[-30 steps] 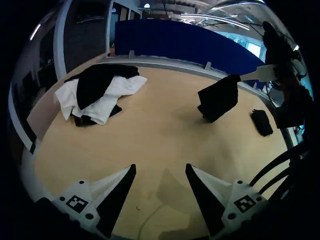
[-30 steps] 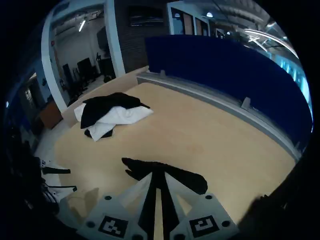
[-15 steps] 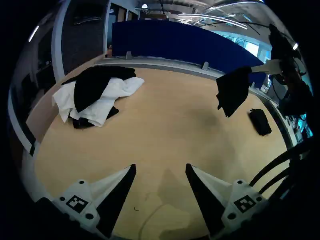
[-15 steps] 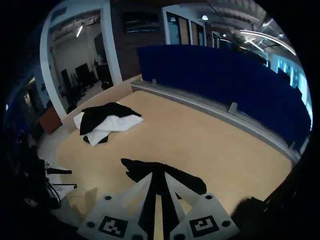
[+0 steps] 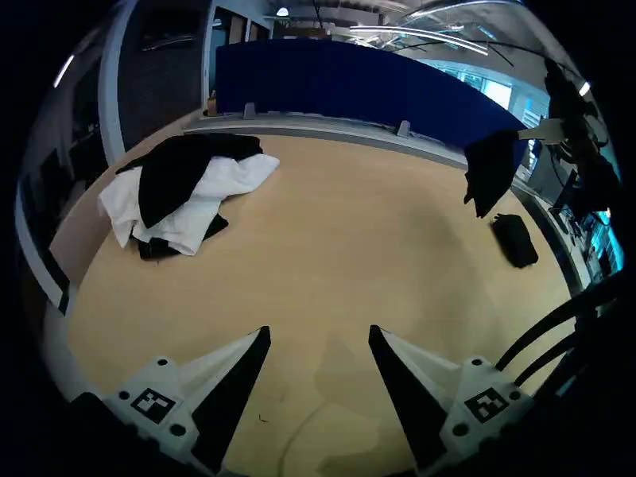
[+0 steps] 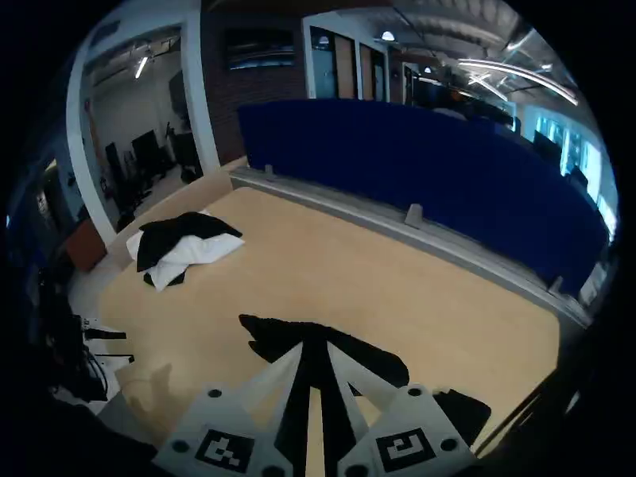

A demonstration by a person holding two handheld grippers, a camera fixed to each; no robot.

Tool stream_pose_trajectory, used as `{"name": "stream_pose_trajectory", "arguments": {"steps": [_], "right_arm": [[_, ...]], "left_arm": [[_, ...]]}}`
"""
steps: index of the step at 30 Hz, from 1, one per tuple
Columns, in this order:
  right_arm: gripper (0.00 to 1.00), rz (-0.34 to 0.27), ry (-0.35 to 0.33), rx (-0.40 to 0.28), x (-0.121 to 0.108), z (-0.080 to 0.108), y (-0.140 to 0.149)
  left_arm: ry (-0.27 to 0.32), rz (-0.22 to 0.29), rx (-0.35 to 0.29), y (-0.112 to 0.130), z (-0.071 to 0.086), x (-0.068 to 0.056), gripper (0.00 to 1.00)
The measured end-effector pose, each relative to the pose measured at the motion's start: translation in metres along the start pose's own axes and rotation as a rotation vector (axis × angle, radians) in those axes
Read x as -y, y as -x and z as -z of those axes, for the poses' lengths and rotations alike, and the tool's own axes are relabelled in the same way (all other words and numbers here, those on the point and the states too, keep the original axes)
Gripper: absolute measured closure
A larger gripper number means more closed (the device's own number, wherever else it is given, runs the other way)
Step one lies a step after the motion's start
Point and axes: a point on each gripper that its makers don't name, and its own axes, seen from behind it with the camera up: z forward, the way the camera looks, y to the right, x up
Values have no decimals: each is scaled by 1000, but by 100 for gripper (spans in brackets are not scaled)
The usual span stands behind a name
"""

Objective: Fold towel

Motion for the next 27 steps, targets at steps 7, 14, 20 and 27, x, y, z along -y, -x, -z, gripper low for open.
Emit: {"name": "stream_pose_trajectory", "arguments": {"steps": [7,14,20,27], "right_arm": [[93,-11,50,11,-50,11,2],[93,-16,88,24,-94,15,4],[94,-33,101,37,-122,12,11],[94,-32,118,61,-154,10,20]], "left_arm": [[-3,-2,8,2,0,-3,8],[-13,3,17,3,-3,-6,8],[-20,3,23,3,-4,-8,9],[-31,-2,29,0,-4,-11,8]]}}
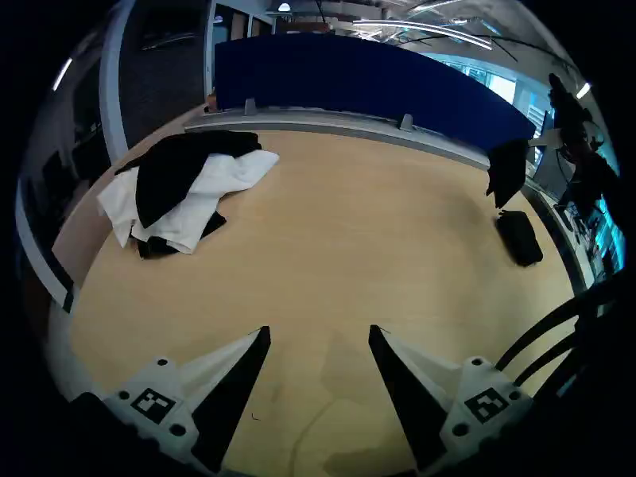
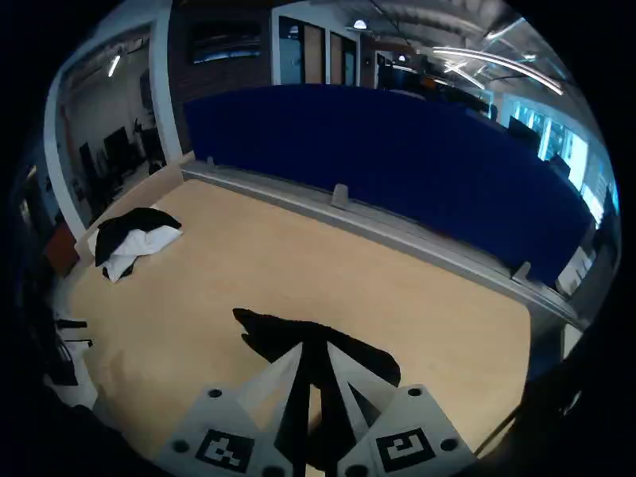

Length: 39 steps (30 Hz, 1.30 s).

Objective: Fold towel

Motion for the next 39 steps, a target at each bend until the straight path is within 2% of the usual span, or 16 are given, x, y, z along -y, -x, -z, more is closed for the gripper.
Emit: {"name": "stream_pose_trajectory", "arguments": {"steps": [11,17,22,27,33,39], "right_arm": [[94,-32,31,0,-53,-4,-1],[94,-45,34,3,-66,-6,3],[94,-44,27,19,-68,-6,14],[94,-44,17,46,-63,2,39],[94,-45,22,99,-59,23,88],[94,-104,49,139,-63,42,141]], "left_arm": [[-15,-4,8,0,2,-4,9],[-12,-8,9,0,1,-11,8],[-10,-12,12,0,-1,-15,8],[-8,-19,13,-1,-1,-19,9],[-2,-23,14,-3,0,-23,8],[9,-40,20,-2,-1,-29,8]]}}
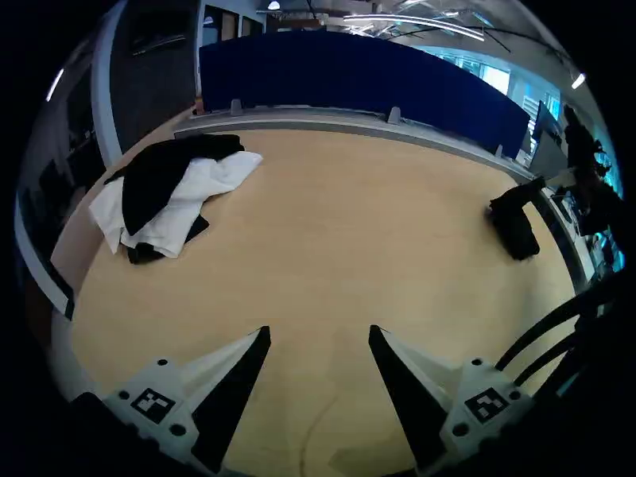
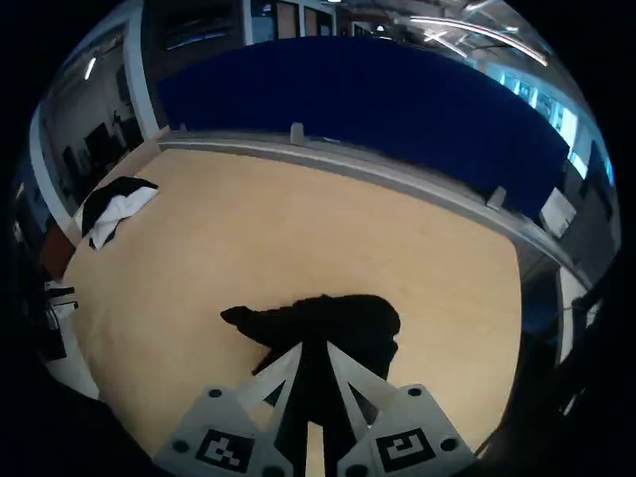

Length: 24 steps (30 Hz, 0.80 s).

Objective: Fold towel

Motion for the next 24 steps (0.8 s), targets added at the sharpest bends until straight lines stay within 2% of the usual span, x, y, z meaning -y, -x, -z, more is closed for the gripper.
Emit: {"name": "stream_pose_trajectory", "arguments": {"steps": [6,15,20,24], "right_arm": [[94,-69,19,17,-7,3,34],[94,-160,72,61,-16,-7,79],[94,-254,106,100,-23,-20,114],[94,-329,134,105,-30,-29,129]], "left_arm": [[9,-22,6,-1,-1,-5,8],[12,-30,7,-2,0,-9,8],[13,-34,6,-1,1,-11,8],[15,-43,6,-1,1,-13,8]]}}
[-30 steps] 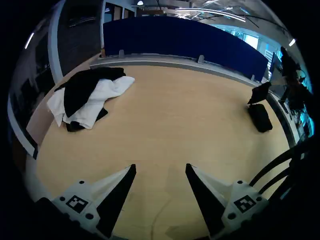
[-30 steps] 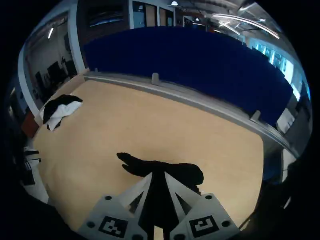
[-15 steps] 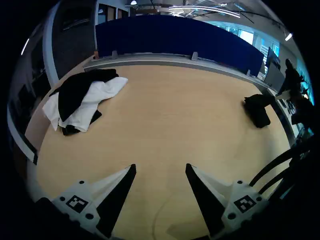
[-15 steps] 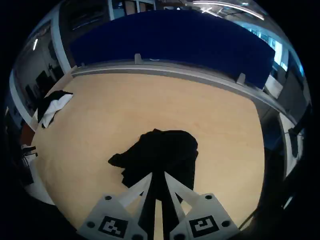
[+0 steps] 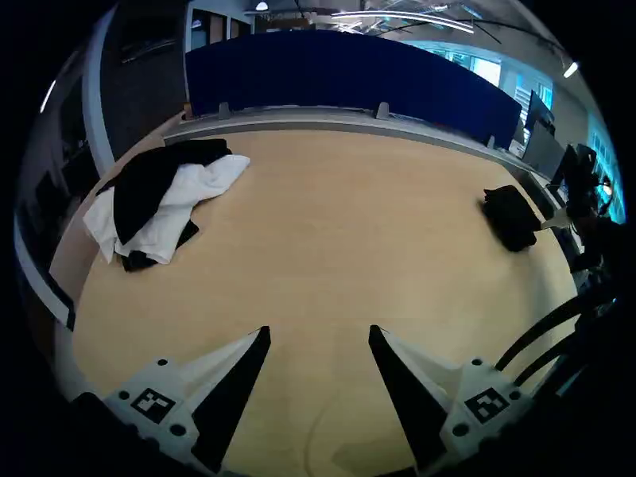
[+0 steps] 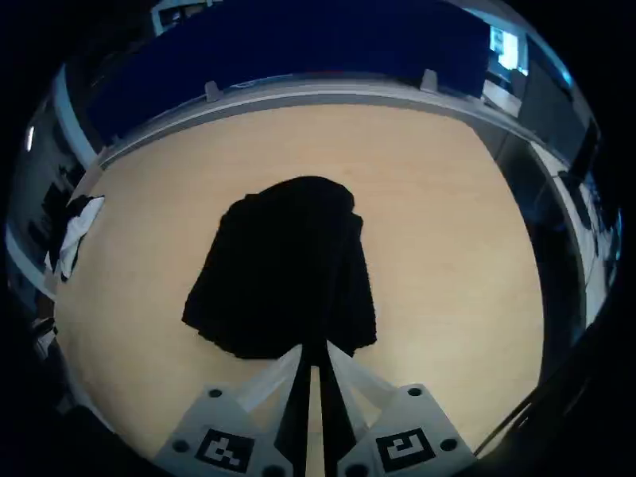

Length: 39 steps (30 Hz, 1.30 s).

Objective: Fold towel

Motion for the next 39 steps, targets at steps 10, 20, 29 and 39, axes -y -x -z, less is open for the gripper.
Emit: {"name": "stream_pose_trajectory", "arguments": {"steps": [10,20,29,39], "right_arm": [[93,-36,36,12,-8,-12,9],[89,-40,48,-5,-8,-6,9],[67,-58,52,-47,-5,7,13],[11,-47,50,-100,1,12,8]], "left_arm": [[2,-7,-5,-4,1,-2,8],[1,-10,-7,-3,2,-2,8],[5,-13,-12,-5,2,-3,8],[18,-25,-16,-7,4,-12,8]]}}
